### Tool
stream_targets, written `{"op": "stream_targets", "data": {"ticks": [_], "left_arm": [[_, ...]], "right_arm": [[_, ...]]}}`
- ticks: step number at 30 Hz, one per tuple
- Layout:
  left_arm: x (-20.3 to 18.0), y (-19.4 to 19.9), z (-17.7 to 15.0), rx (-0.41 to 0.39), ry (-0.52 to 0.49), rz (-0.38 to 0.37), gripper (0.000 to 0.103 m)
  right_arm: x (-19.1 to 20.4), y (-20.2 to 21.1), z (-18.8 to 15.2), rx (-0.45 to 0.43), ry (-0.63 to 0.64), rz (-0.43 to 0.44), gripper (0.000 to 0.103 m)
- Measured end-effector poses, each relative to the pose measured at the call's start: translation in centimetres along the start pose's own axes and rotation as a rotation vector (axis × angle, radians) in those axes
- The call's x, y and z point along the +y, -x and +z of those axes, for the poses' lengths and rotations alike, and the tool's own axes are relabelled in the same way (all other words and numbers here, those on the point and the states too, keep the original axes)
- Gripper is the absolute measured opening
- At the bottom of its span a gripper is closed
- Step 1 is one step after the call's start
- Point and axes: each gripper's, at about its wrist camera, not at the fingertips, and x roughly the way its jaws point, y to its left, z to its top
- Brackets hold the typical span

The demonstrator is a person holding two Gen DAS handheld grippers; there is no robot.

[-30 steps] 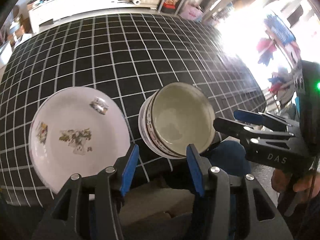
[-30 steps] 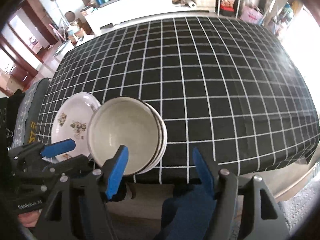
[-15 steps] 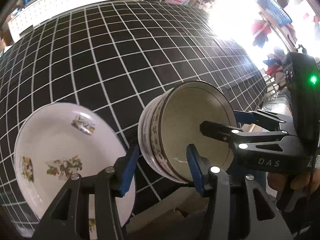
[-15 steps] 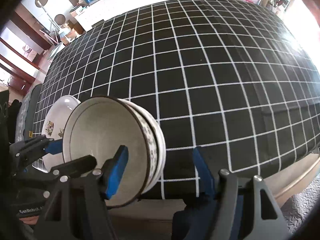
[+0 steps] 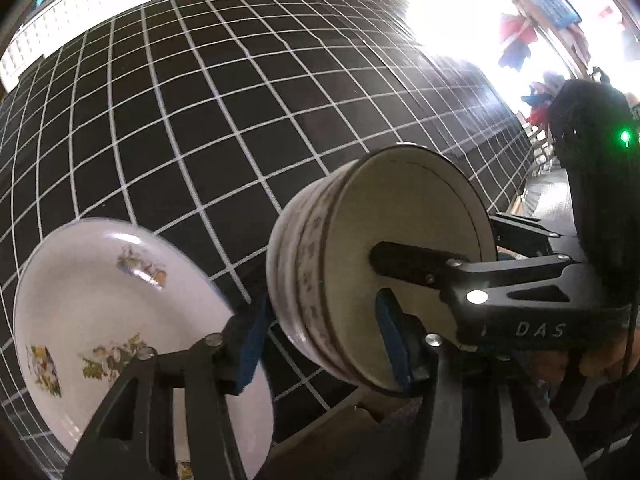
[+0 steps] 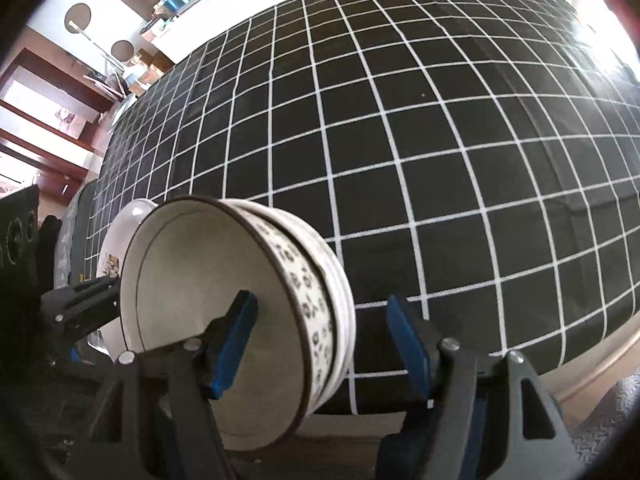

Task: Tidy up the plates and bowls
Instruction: 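Reach both grippers to the nested bowl stack and close on its rim, then lift the nested bowl stack with both grippers and carry it over the plates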

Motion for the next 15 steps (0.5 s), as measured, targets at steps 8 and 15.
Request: {"op": "stream_targets", "data": {"ticks": [8, 15], "left_arm": [[-0.7, -0.7, 0.7, 0.035, -0.037, 0.026, 0.059], [-1.3, -1.5, 0.9, 0.053, -0.013, 0.057, 0.067]], "right_arm": [[-1.7, -0.1, -0.5, 0.026, -0.064, 0.093, 0.078], [-2.5, -0.6, -0.5, 0.083, -0.102, 0.151, 0.082]]}}
